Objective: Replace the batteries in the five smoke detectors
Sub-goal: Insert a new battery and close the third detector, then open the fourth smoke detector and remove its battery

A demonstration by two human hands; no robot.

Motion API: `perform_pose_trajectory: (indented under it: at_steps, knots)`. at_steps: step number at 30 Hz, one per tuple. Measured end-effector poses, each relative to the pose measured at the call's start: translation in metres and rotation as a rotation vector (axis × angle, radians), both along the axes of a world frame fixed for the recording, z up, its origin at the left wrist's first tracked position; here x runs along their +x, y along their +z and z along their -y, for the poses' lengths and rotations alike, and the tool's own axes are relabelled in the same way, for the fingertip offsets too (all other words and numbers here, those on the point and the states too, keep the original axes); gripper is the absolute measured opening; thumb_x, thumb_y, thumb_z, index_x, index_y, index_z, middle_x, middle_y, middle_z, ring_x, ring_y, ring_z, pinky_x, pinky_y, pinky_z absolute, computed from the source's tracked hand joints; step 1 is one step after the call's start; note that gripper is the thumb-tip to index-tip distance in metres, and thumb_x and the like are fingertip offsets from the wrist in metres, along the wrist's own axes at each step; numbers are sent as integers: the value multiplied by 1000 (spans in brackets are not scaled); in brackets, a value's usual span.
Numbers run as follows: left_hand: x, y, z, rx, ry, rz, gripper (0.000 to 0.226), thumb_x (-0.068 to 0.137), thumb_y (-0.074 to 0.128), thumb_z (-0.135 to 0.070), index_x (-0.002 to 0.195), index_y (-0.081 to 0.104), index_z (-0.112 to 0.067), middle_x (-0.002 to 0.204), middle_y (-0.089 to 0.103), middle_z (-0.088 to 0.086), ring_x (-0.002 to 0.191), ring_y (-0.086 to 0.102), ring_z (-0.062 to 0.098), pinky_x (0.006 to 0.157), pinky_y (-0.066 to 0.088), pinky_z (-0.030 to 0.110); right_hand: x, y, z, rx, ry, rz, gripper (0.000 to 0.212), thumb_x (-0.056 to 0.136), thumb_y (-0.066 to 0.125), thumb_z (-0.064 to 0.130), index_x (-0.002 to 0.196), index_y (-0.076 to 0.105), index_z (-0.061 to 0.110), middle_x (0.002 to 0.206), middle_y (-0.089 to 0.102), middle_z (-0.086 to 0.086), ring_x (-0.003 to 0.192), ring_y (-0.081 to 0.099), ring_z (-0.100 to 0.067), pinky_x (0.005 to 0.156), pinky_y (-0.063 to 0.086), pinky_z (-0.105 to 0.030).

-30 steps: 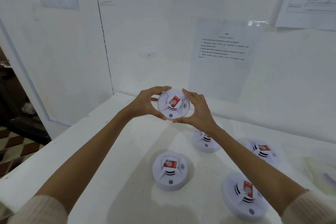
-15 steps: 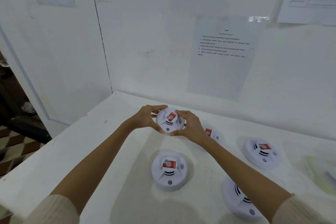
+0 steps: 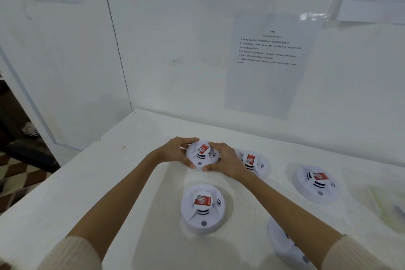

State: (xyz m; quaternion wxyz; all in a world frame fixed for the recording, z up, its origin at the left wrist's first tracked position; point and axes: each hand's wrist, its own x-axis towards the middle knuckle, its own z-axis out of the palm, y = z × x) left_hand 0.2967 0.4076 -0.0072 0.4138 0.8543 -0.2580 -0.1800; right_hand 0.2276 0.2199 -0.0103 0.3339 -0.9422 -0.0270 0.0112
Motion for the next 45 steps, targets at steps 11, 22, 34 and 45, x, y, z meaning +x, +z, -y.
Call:
perform_pose_trajectory:
  at_steps: [11, 22, 34, 45]
  knots:
    - [2, 0, -1, 54, -50, -8, 84, 65, 83, -4, 137, 42, -16, 124, 51, -10, 116, 50, 12, 84, 44, 10, 4, -5, 2, -19, -2, -63, 91, 46, 70, 61, 124, 53, 19, 114, 62, -2, 105, 56, -18, 89, 48, -35]
    - [-18, 18, -6, 30, 18, 44, 81, 72, 80, -17, 140, 36, -23, 143, 38, -2, 122, 41, 13, 96, 40, 26, -30, 20, 0, 15, -9, -33, 88, 61, 71, 54, 133, 42, 11, 132, 49, -11, 125, 41, -32, 95, 35, -37]
    - [-122, 27, -24, -16, 11, -57, 66, 72, 79, -14, 129, 49, -31, 126, 55, -11, 120, 47, 8, 96, 41, 26, -97, 20, 21, 250, 144, -23, 70, 72, 78, 22, 133, 44, 18, 132, 51, 0, 109, 47, -10, 92, 43, -27]
    - [-170, -11, -16, -28, 190, -4, 110, 31, 84, -48, 133, 47, -25, 131, 48, -9, 121, 47, 10, 97, 45, 26, -141, -8, 19, 215, 176, -48, 74, 68, 81, 14, 133, 46, 13, 131, 53, -1, 99, 47, -10, 74, 33, -11]
